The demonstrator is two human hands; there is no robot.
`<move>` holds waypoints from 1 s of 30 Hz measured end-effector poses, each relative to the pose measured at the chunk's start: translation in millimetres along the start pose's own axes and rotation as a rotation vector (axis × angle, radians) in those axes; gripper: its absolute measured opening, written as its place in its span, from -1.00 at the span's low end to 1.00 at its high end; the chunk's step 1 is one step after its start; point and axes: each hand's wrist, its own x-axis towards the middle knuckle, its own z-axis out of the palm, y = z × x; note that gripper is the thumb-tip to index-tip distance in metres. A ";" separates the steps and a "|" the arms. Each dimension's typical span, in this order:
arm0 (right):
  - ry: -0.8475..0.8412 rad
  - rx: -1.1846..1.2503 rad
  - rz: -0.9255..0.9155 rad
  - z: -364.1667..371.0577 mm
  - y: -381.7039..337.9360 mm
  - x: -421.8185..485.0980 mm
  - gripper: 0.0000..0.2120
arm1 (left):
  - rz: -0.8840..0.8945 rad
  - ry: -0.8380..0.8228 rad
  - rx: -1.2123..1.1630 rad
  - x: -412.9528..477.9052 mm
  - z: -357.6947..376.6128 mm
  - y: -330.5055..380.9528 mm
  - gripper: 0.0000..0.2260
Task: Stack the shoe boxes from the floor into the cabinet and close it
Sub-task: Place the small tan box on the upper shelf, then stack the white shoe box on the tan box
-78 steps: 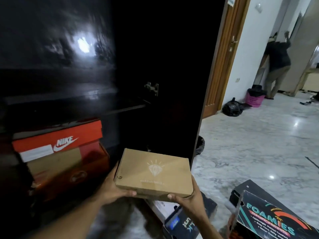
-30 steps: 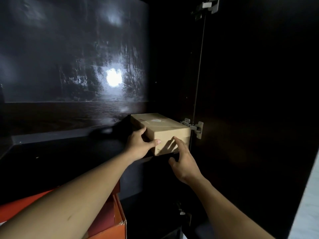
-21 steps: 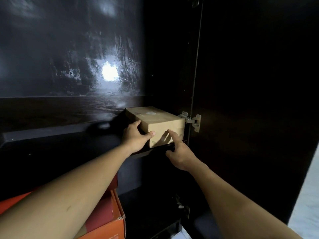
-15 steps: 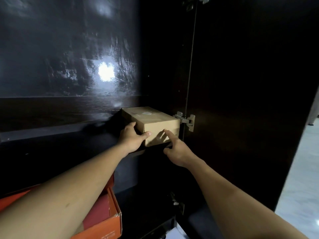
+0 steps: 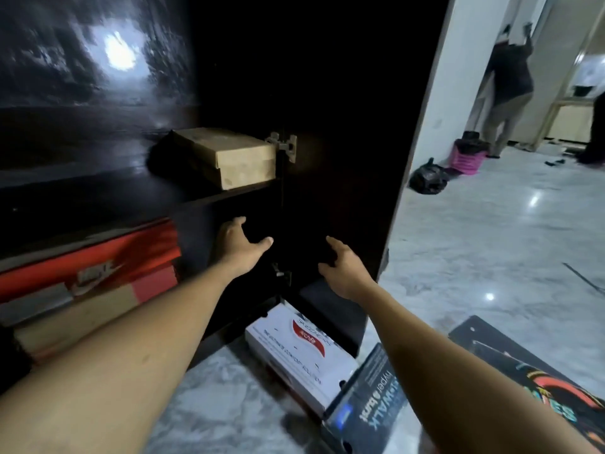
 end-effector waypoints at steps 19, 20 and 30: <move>-0.029 -0.328 0.436 170.9 211.1 -91.9 -0.03 | -0.190 -0.558 0.250 -18.5 170.9 -225.0 0.34; -0.022 -0.321 0.429 175.6 212.8 -90.0 -0.01 | -0.199 -0.573 0.259 -16.1 173.0 -228.1 0.36; -0.169 -0.318 0.309 183.9 218.4 -61.5 0.45 | -0.324 -0.379 0.212 -60.7 153.4 -269.5 0.39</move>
